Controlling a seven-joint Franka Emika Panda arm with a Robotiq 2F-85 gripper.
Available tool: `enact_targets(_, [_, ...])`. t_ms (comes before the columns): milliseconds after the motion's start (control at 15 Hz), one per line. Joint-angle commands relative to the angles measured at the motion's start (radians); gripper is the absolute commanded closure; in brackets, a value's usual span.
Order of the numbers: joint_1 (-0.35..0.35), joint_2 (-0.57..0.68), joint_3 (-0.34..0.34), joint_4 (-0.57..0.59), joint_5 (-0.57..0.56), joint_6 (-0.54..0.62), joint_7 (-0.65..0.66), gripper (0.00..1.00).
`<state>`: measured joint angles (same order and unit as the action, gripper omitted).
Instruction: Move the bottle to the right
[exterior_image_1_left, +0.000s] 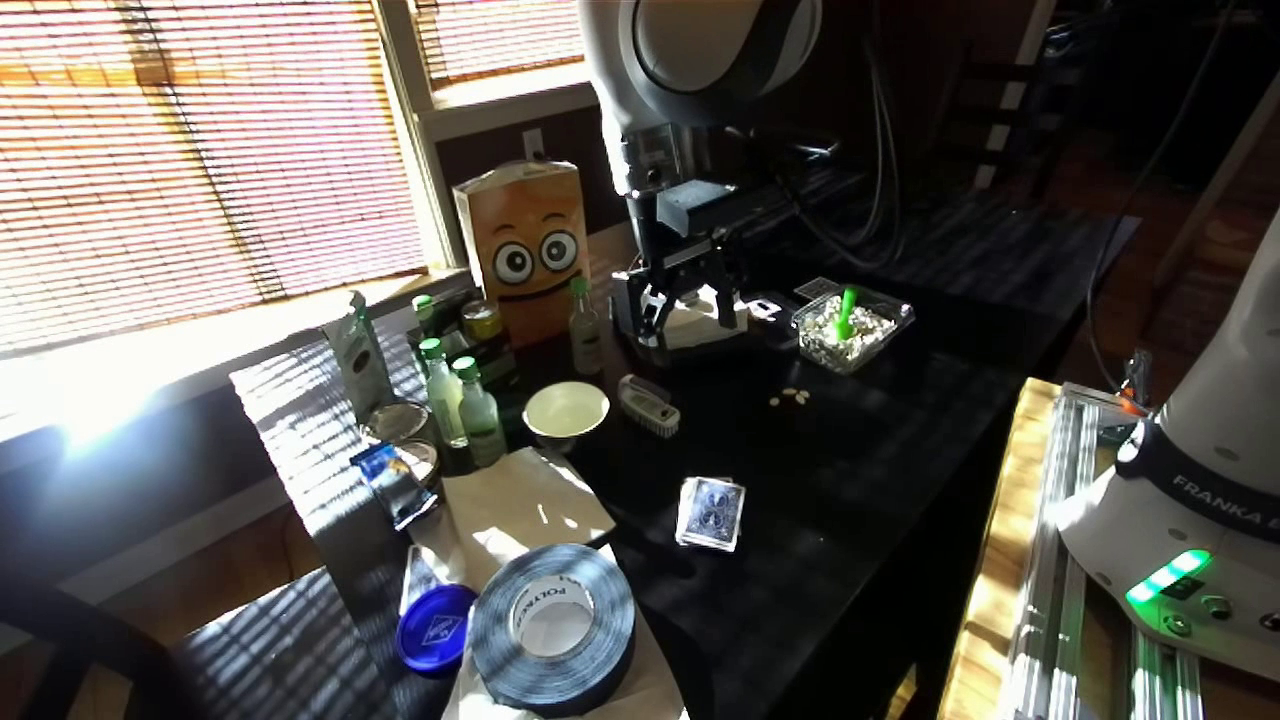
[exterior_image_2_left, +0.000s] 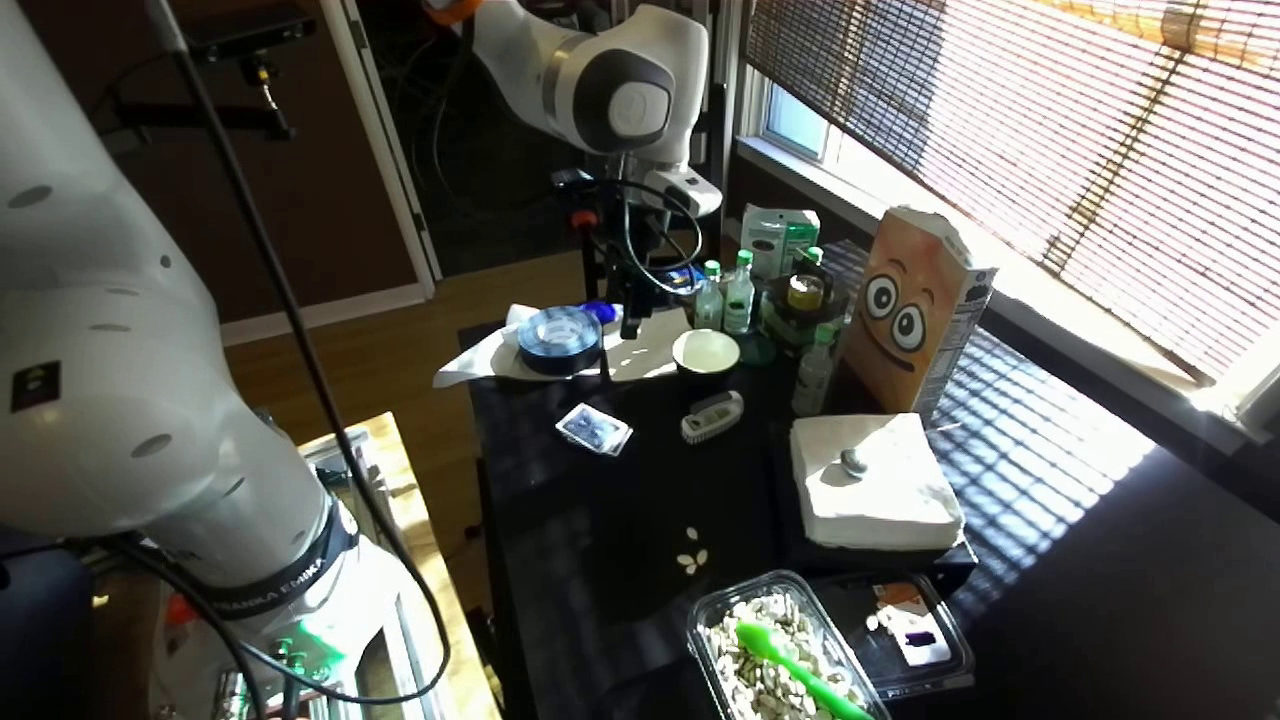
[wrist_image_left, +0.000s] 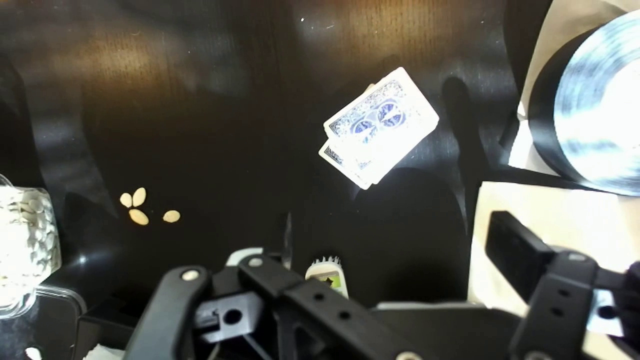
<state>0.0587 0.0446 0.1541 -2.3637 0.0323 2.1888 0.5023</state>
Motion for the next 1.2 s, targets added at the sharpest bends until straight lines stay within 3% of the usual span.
enact_targets(0, [0.003,0.040,-0.040,0.009,0.042,0.061,-0.032,0.00])
enact_targets(333, [-0.041,0.100,-0.120,0.006,0.118,0.144,-0.085,0.00])
enact_targets(667, [-0.034,0.140,-0.127,0.030,0.215,0.258,-0.104,0.00])
enact_targets(933, [0.016,0.184,-0.152,0.092,0.089,0.387,0.042,0.00])
enact_targets(1133, [0.054,0.237,-0.180,0.185,-0.030,0.380,0.113,0.00])
